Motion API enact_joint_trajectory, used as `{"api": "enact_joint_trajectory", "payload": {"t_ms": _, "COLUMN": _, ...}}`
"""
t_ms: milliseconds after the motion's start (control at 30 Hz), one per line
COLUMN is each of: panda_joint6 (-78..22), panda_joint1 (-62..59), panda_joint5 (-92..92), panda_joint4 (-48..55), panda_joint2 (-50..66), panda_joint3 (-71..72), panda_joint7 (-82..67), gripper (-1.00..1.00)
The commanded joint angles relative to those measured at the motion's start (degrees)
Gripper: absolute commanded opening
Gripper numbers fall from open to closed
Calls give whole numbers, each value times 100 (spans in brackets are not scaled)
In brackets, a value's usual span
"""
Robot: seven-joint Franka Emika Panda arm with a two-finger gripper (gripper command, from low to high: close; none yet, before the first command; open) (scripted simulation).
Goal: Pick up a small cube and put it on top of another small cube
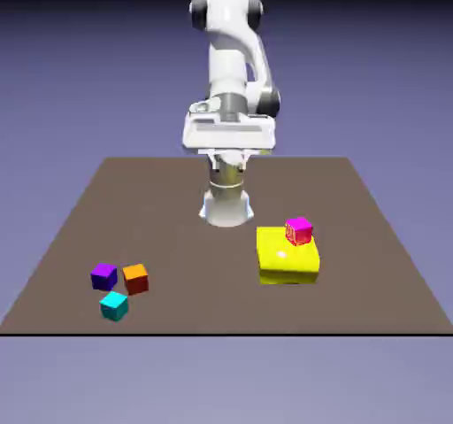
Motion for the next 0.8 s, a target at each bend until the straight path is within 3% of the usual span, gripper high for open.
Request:
{"api": "enact_joint_trajectory", "payload": {"t_ms": 0, "panda_joint6": -156, "panda_joint1": 42, "panda_joint5": -116, "panda_joint4": 138, "panda_joint2": 208, "panda_joint3": -70, "panda_joint7": -86, "gripper": 0}}
{"api": "enact_joint_trajectory", "payload": {"t_ms": 767, "panda_joint6": -3750, "panda_joint1": 1016, "panda_joint5": -2778, "panda_joint4": 3298, "panda_joint2": 4984, "panda_joint3": -1682, "panda_joint7": -2067, "gripper": 0}}
